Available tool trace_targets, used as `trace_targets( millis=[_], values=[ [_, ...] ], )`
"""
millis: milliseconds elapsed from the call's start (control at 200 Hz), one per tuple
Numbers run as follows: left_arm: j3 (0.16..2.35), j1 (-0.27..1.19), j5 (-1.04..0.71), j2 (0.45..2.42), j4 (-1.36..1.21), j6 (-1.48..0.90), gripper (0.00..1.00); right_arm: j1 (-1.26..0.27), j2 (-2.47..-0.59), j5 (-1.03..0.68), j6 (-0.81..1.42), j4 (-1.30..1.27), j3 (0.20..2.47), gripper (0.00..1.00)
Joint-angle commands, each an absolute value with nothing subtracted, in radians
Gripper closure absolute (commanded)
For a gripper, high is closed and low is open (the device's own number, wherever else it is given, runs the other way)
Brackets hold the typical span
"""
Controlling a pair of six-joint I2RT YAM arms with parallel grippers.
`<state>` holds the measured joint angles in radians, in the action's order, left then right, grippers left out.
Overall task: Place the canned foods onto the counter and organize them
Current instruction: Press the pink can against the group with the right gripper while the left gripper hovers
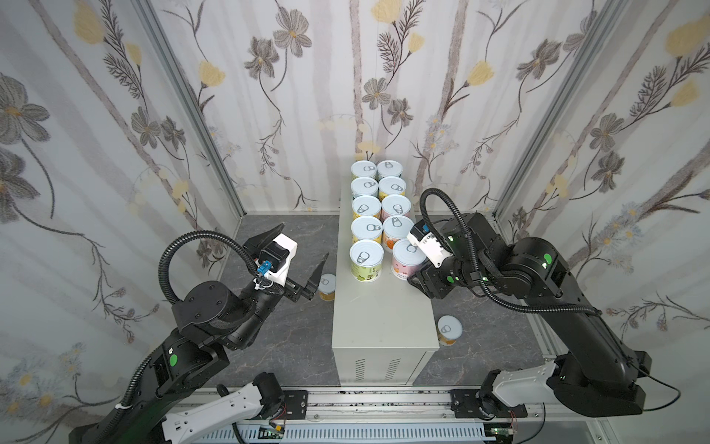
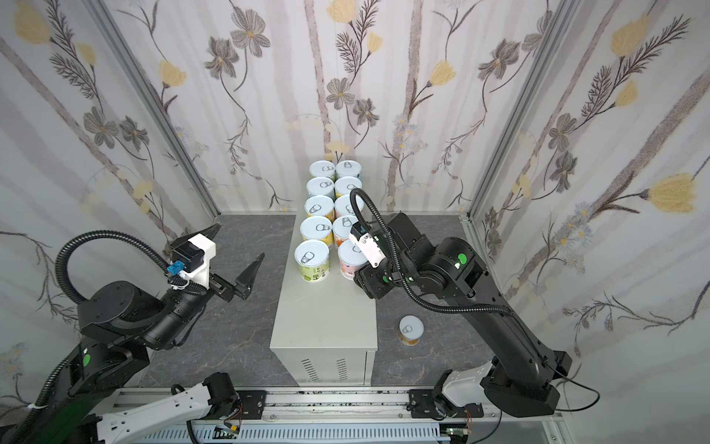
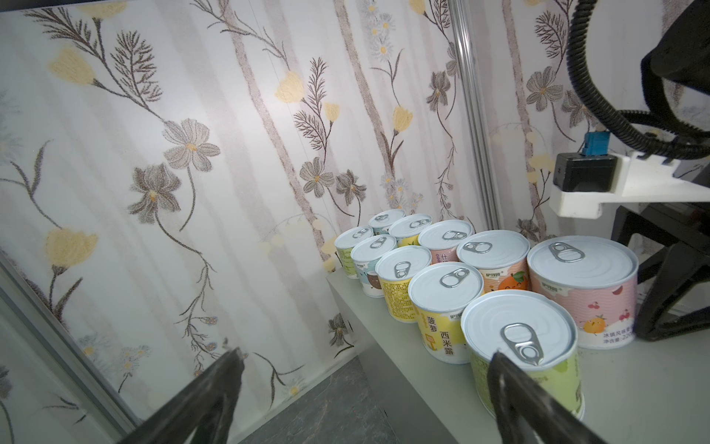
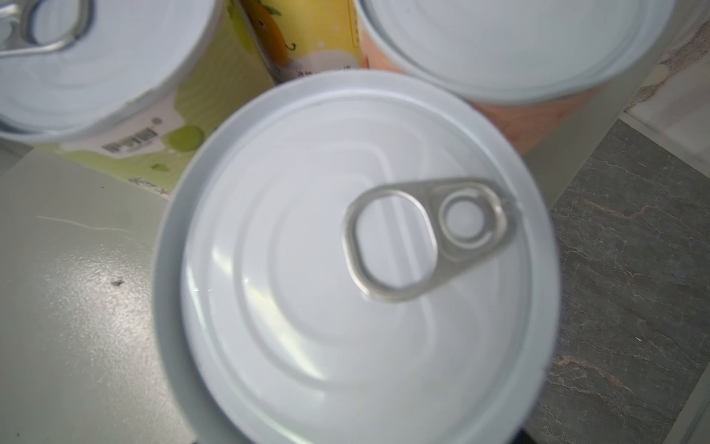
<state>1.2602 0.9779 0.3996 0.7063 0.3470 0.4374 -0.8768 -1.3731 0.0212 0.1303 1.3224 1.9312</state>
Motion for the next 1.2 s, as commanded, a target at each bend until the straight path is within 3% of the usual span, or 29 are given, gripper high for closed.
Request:
trace_targets(
  millis=[0, 1199],
  values=[
    [1.253, 0.978, 0.408, 0.698, 0.317, 0.432, 0.00, -0.877, -1.377, -0.005, 0.115, 1.295, 1.939, 0.40],
    [1.208, 0.978, 0.400, 0.652, 0.311, 0.408, 0.00, -0.881, -1.405, -0.012, 0.110, 1.284, 1.946, 0.42]
  ],
)
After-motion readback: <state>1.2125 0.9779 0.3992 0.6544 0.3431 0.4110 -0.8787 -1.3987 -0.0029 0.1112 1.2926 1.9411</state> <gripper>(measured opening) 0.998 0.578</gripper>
